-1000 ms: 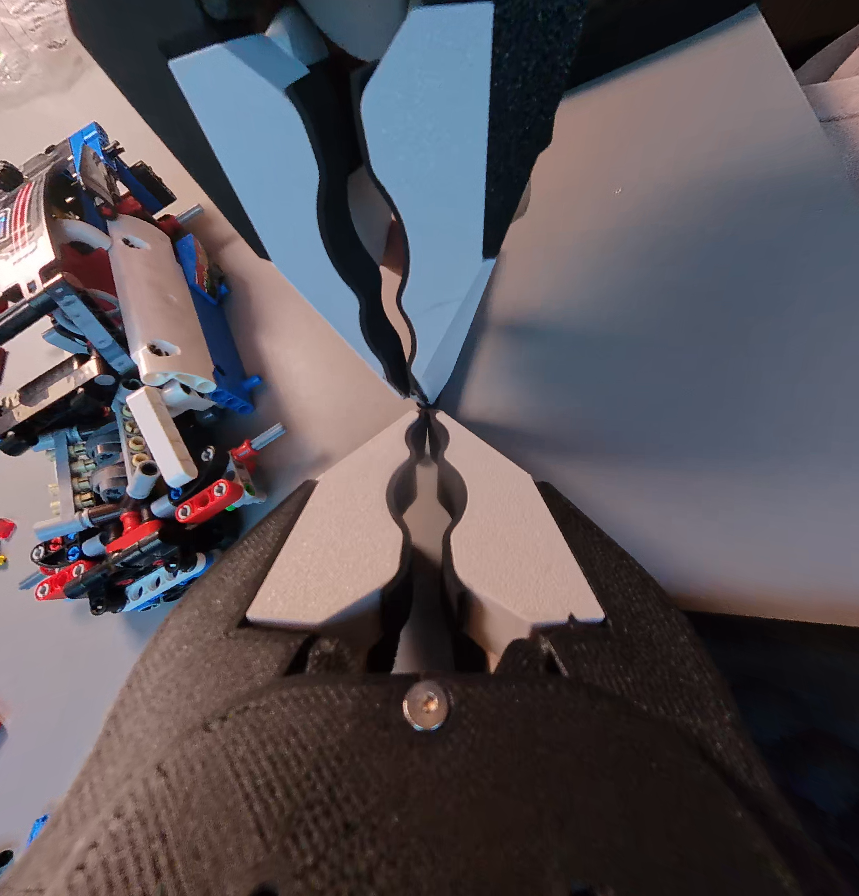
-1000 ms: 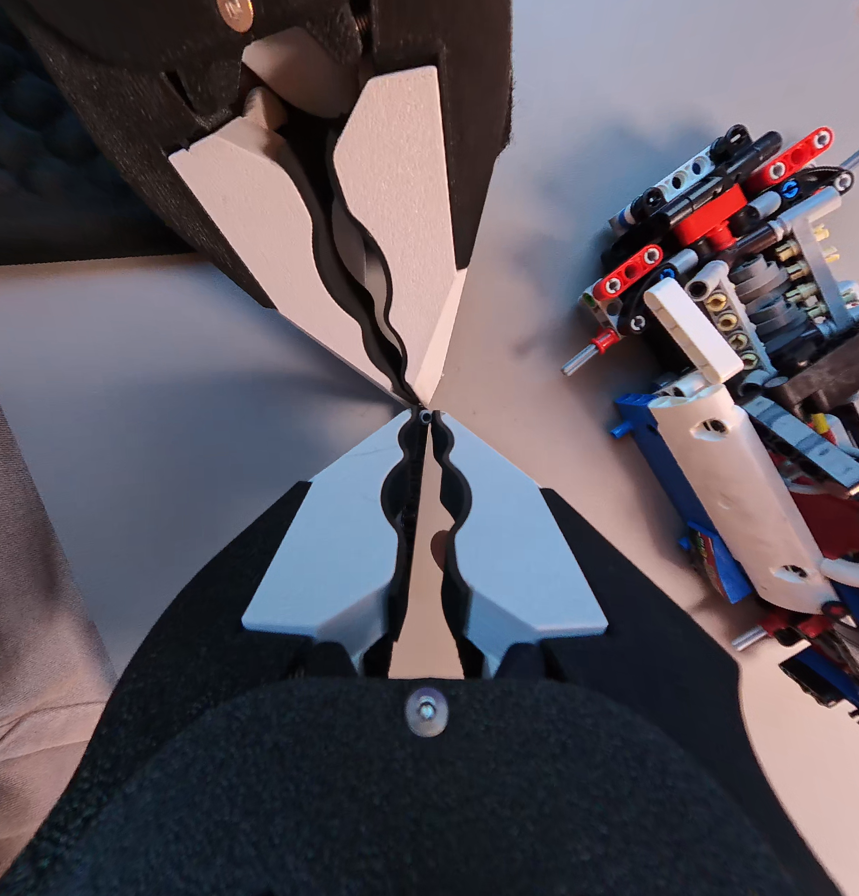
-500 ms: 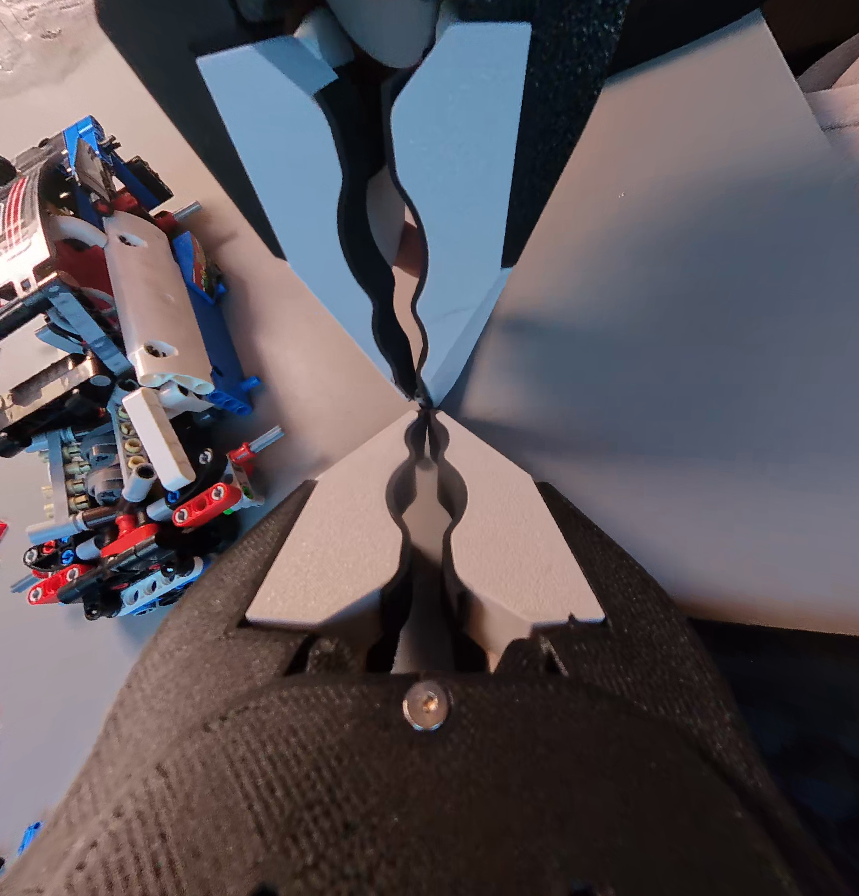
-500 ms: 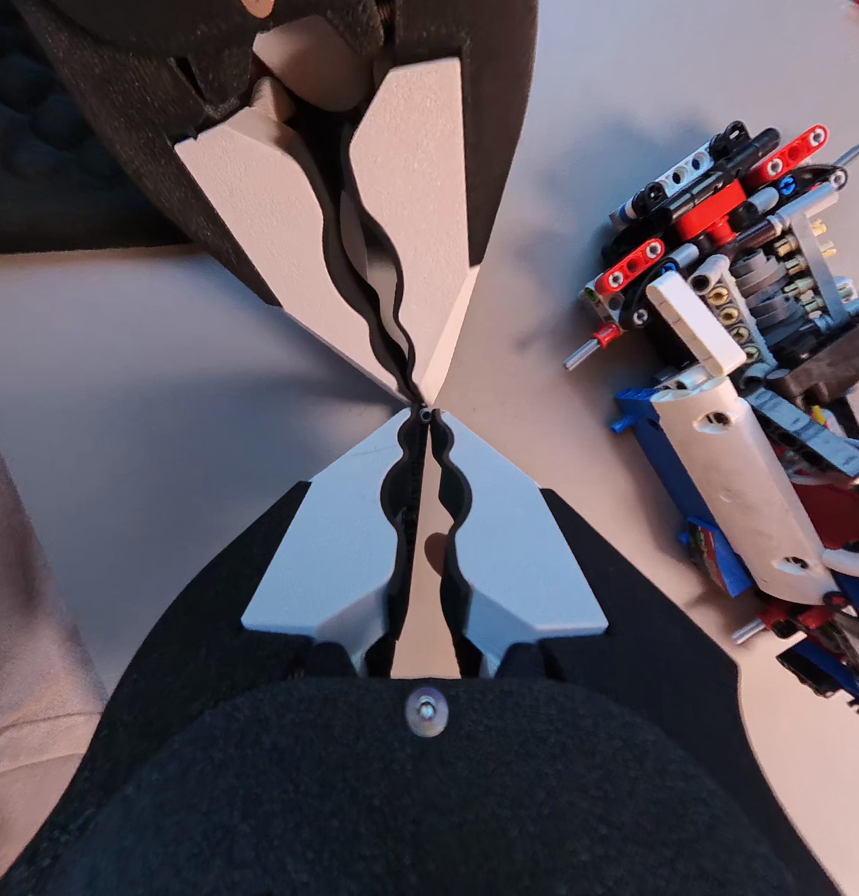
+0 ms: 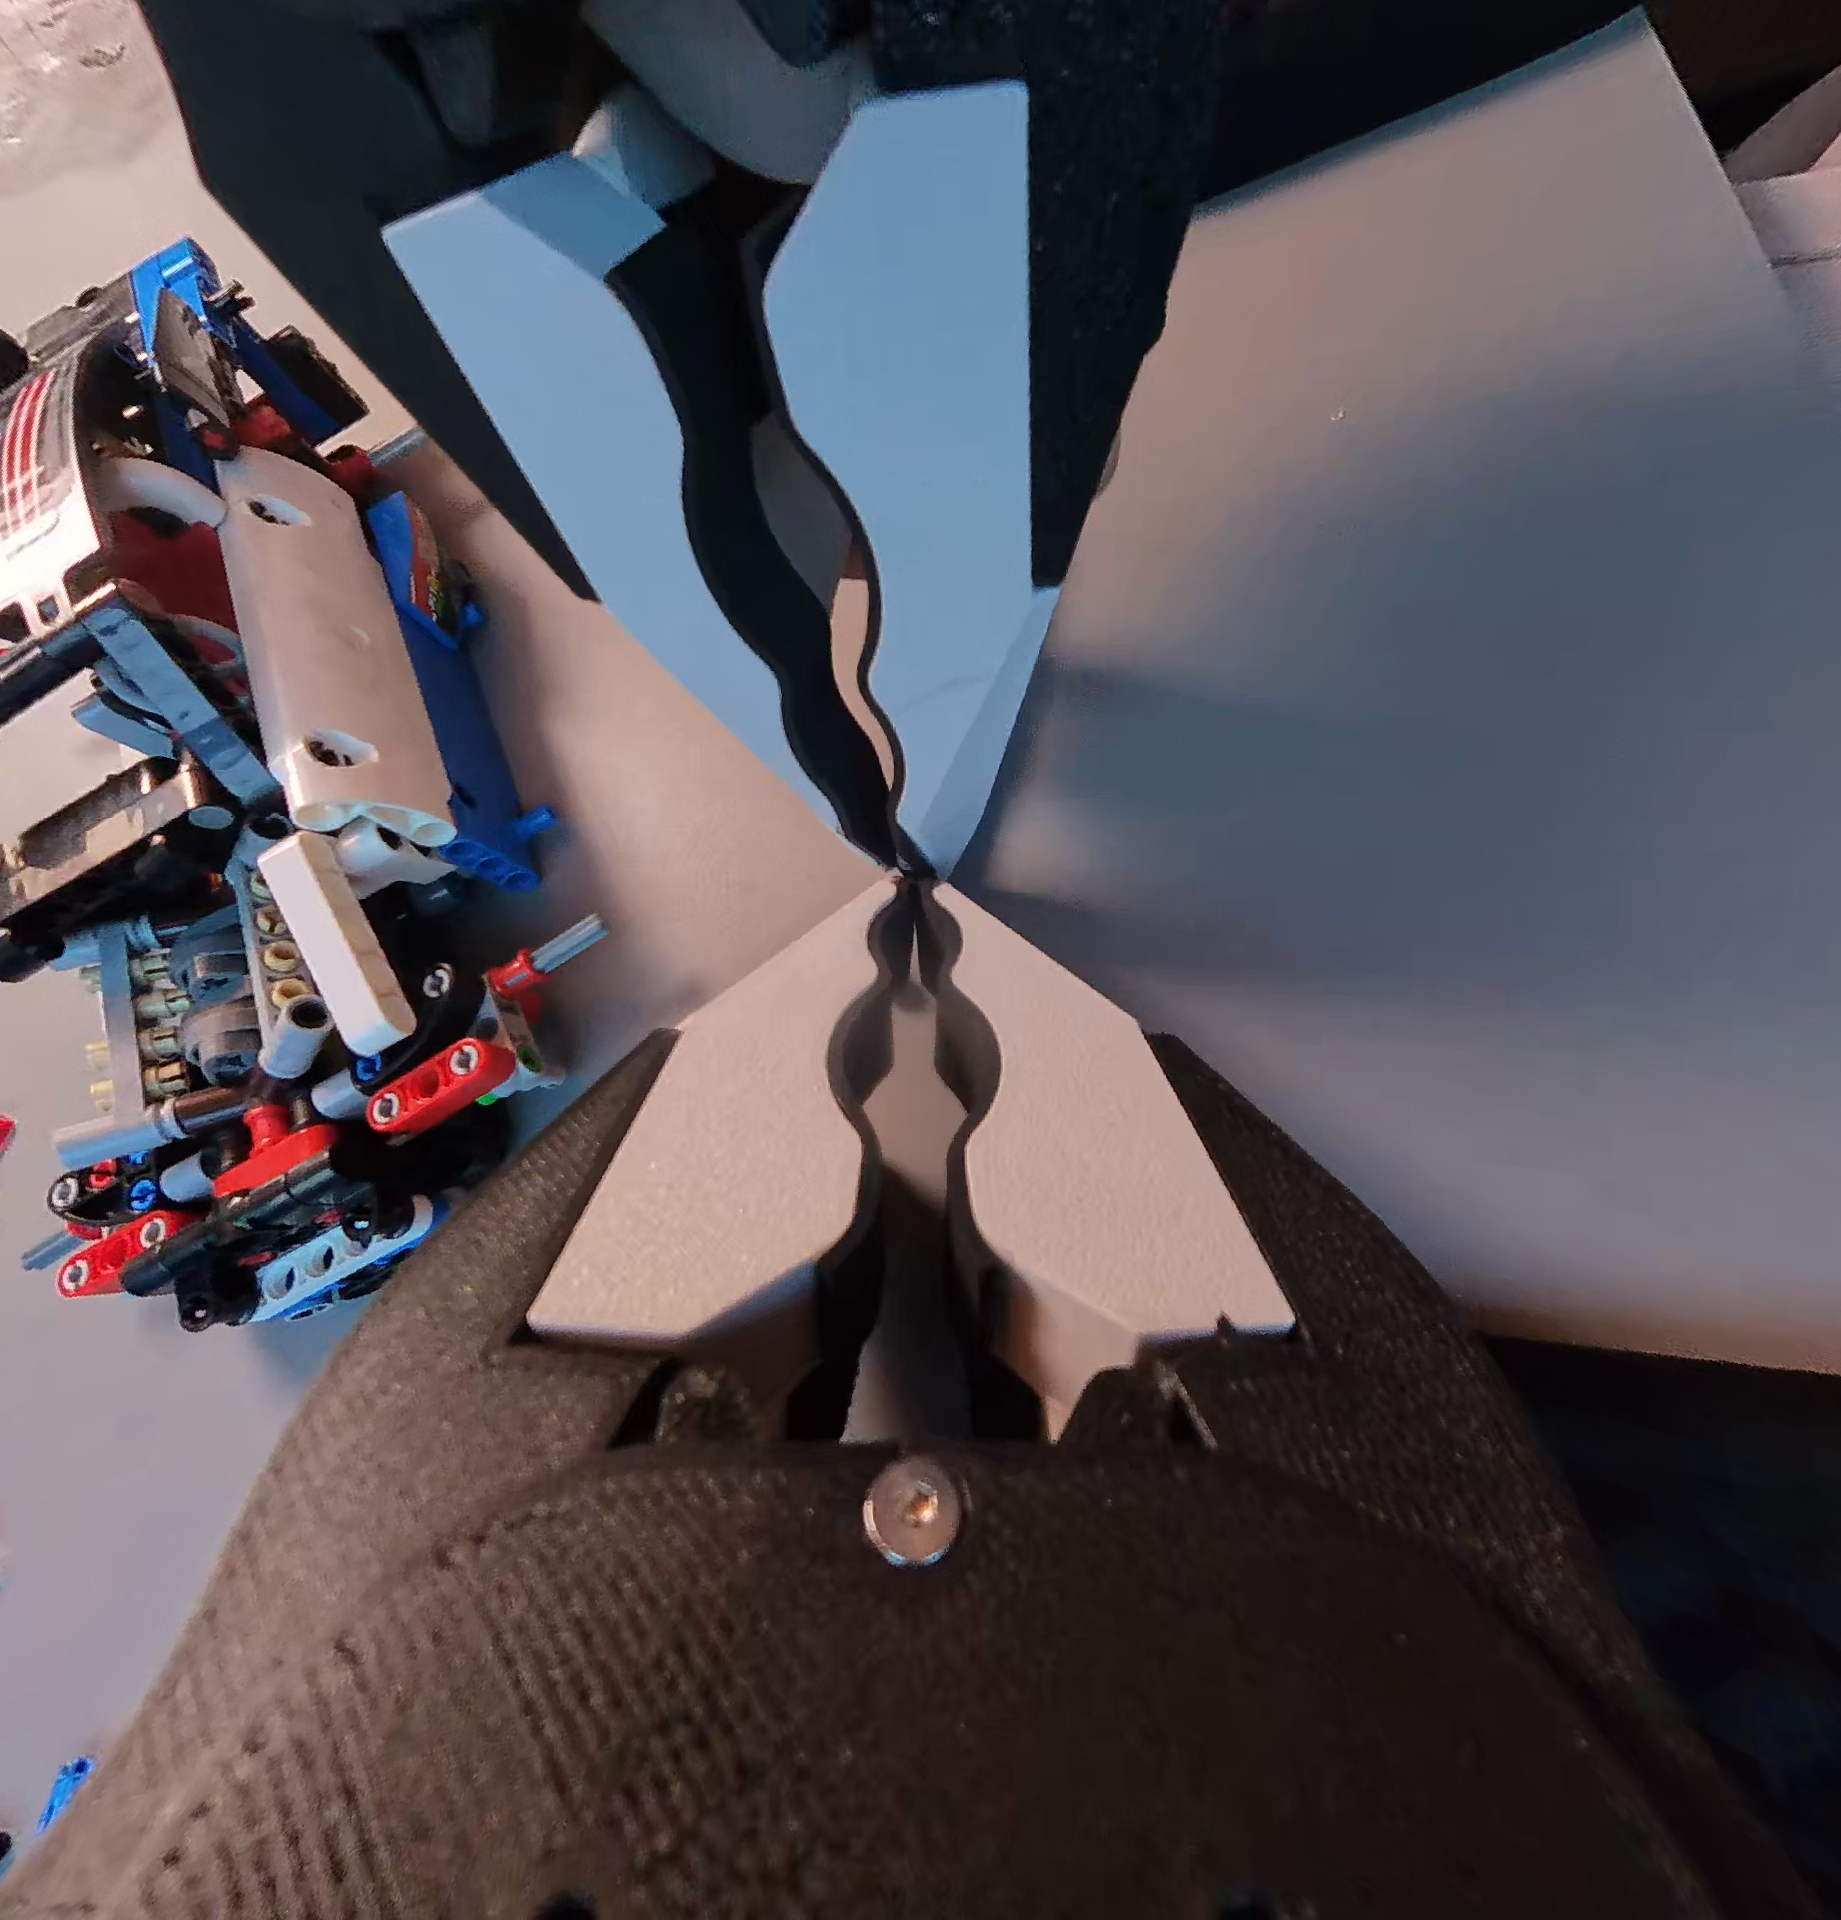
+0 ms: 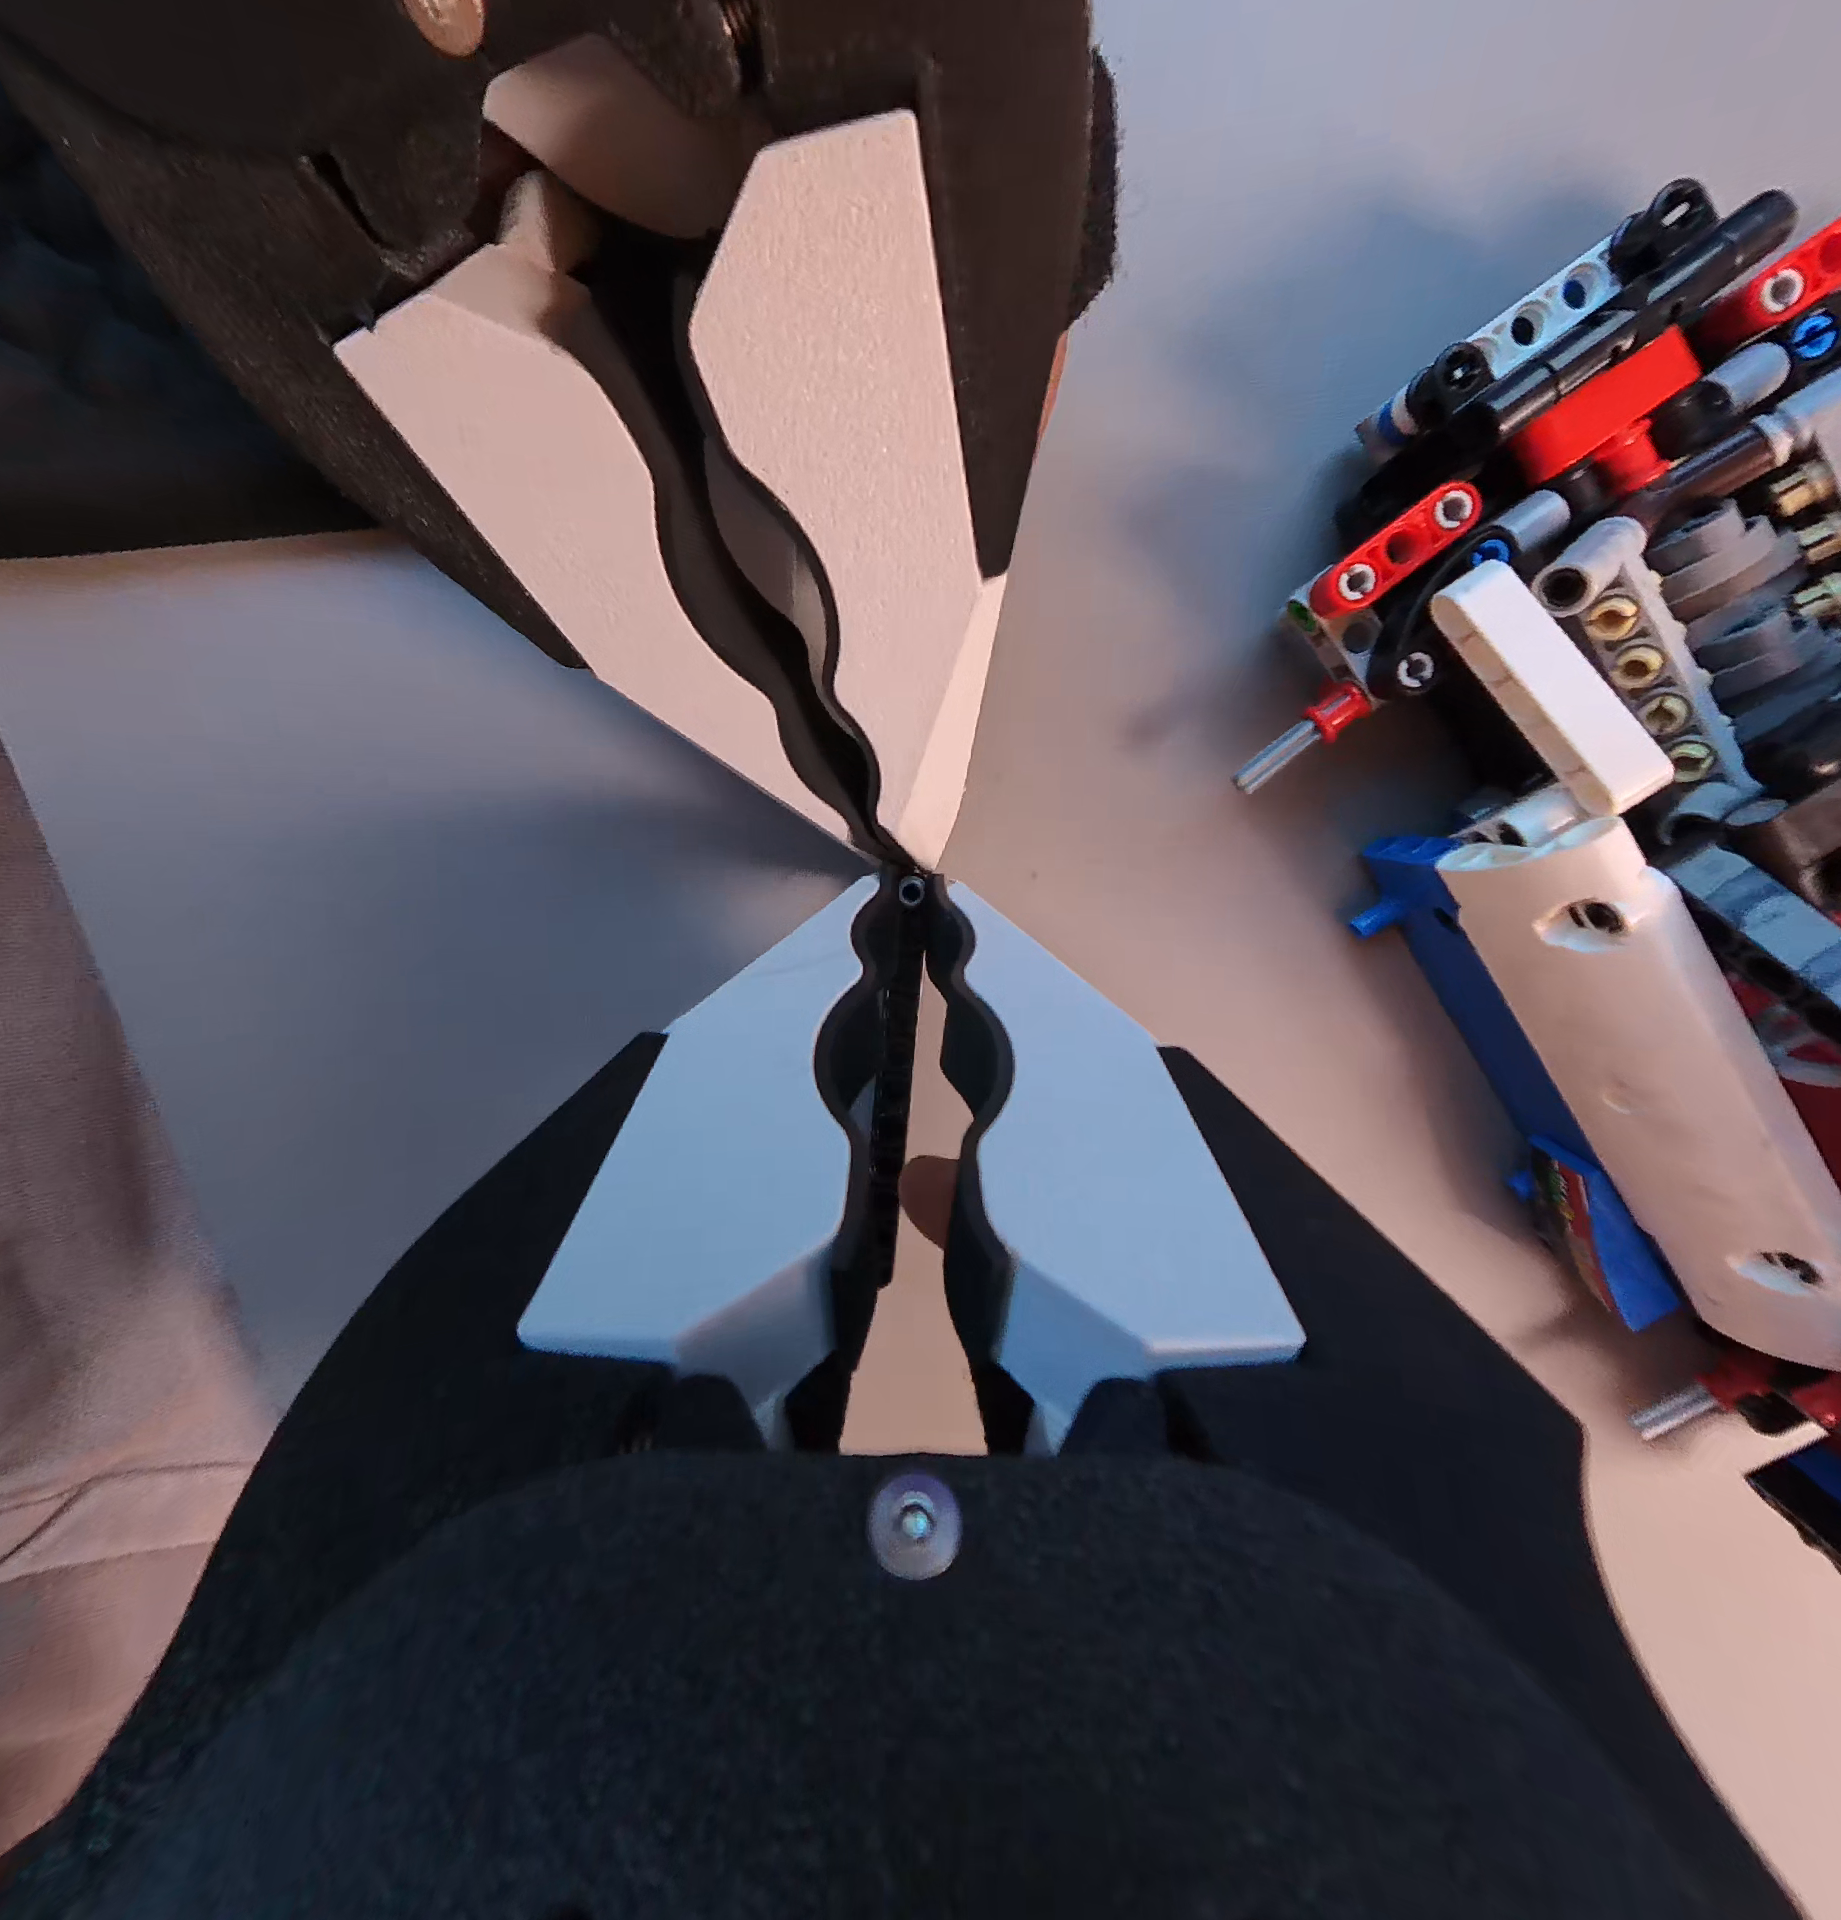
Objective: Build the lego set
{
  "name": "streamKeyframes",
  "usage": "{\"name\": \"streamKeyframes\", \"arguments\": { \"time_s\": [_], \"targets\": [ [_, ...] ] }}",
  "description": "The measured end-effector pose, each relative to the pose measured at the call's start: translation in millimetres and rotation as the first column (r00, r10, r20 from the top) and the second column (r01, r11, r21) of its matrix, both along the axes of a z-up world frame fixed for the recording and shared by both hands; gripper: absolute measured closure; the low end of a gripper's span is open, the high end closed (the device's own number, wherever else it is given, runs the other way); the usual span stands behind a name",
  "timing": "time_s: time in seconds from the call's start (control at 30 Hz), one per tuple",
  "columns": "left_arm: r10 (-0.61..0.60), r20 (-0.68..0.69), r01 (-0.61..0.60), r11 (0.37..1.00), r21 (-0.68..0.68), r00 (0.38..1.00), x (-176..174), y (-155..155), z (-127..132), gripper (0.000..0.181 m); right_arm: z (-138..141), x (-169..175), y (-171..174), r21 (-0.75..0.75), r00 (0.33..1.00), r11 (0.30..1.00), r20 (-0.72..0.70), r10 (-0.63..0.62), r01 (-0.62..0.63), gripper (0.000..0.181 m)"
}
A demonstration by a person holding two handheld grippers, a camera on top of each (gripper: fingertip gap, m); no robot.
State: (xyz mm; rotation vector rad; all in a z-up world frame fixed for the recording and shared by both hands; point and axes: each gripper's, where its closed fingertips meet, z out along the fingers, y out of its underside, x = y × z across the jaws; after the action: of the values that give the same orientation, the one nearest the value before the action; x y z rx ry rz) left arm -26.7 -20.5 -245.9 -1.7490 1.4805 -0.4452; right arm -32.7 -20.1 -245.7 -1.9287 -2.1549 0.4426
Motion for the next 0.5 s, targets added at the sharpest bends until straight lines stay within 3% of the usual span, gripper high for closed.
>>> {"name": "streamKeyframes", "arguments": {
  "time_s": [0.17,0.23,0.3,0.43,0.5],
  "targets": [
    [0.004,0.005,-0.004,1.0,0.006,1.0,-0.3,0.5,0.8,0.181,2.3,-0.9,1.2,-0.011,0.998,1.0,-0.058,-0.011,0.01,0.178],
    [0.002,0.005,-0.002,1.0,0.013,1.0,-0.1,0.2,1.0,0.181,9.0,-4.2,-0.5,-0.029,0.993,1.0,-0.122,0.002,-0.005,0.158],
    [0.002,0.006,-0.002,1.0,0.012,1.0,-0.1,0.2,1.1,0.181,15.5,-2.9,-0.8,-0.019,0.989,0.999,-0.148,0.027,-0.03,0.154],
    [0.001,0.007,-0.001,1.0,0.01,1.0,-0.1,-0.1,1.2,0.181,21.6,0.6,-0.9,0.096,0.978,0.99,-0.174,0.115,-0.099,0.162],
    [0.001,0.008,-0.001,1.0,0.009,1.0,-0.1,0.0,1.2,0.181,21.8,-0.5,0.7,0.138,0.976,0.986,-0.184,0.117,-0.092,0.177]
  ]
}}
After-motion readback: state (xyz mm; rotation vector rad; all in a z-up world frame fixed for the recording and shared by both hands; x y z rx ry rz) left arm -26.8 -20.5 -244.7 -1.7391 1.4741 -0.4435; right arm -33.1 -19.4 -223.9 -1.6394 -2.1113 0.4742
